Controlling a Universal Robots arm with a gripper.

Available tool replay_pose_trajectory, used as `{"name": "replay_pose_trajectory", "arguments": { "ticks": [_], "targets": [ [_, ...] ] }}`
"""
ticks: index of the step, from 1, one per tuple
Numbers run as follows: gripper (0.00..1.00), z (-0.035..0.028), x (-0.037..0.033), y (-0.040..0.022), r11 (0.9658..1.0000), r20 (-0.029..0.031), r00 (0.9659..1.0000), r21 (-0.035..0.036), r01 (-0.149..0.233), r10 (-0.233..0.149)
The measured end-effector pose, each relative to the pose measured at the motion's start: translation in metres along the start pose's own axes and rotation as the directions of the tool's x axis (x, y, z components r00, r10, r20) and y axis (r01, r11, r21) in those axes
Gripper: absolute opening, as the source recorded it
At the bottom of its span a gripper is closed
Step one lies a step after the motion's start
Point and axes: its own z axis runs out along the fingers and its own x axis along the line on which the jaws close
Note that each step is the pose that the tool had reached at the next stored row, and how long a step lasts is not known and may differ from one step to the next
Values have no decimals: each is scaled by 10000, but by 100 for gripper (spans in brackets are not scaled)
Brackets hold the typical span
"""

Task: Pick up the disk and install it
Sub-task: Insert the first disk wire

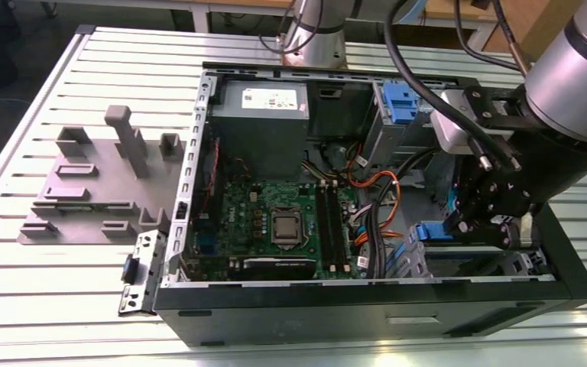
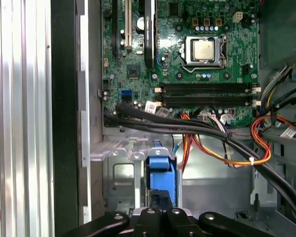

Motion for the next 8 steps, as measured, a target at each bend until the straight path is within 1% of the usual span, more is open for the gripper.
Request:
{"name": "replay_pose_trajectory", "arguments": {
  "ticks": [5, 8],
  "targets": [
    [11, 1, -3, -90, 10000, 0, 10000, -2, -1, 1],
    [11, 2, -4, -98, 10000, 1, 10000, -2, -2, 2]
  ]
}}
